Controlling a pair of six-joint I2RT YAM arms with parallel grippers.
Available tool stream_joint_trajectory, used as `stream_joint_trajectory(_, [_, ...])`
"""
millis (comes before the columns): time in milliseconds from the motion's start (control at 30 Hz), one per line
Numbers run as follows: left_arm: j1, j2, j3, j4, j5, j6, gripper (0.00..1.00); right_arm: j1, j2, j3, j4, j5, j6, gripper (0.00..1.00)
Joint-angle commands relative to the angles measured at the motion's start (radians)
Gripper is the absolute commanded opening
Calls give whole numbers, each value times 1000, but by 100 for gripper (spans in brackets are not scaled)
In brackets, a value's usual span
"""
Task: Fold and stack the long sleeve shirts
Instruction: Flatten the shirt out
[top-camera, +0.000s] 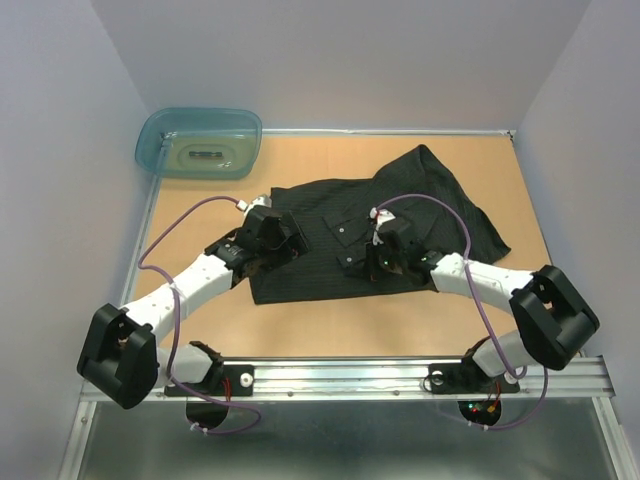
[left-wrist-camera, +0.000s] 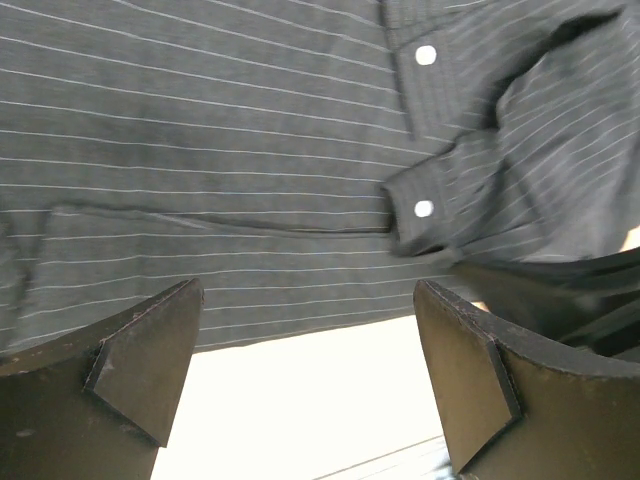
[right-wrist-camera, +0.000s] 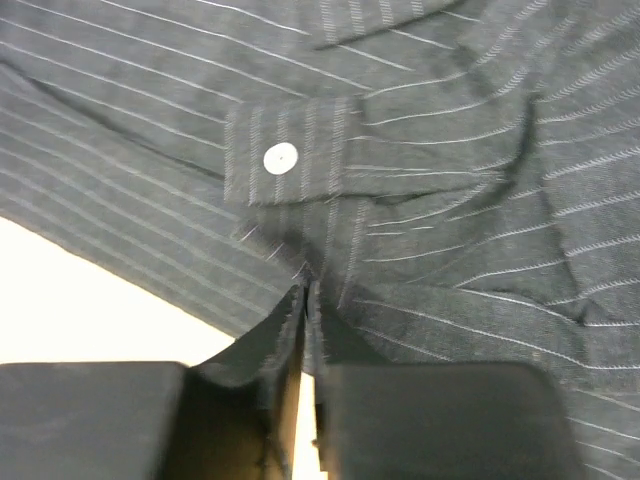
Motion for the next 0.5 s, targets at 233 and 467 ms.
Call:
stream_joint_trajectory(233, [-84,159,96,129,68,-108,99,32,-156,-49,84,-21,41,51])
stream_joint_trajectory(467, [-157,319,185,143,87,-115,99,32,-306,-37,-89,220,69,68])
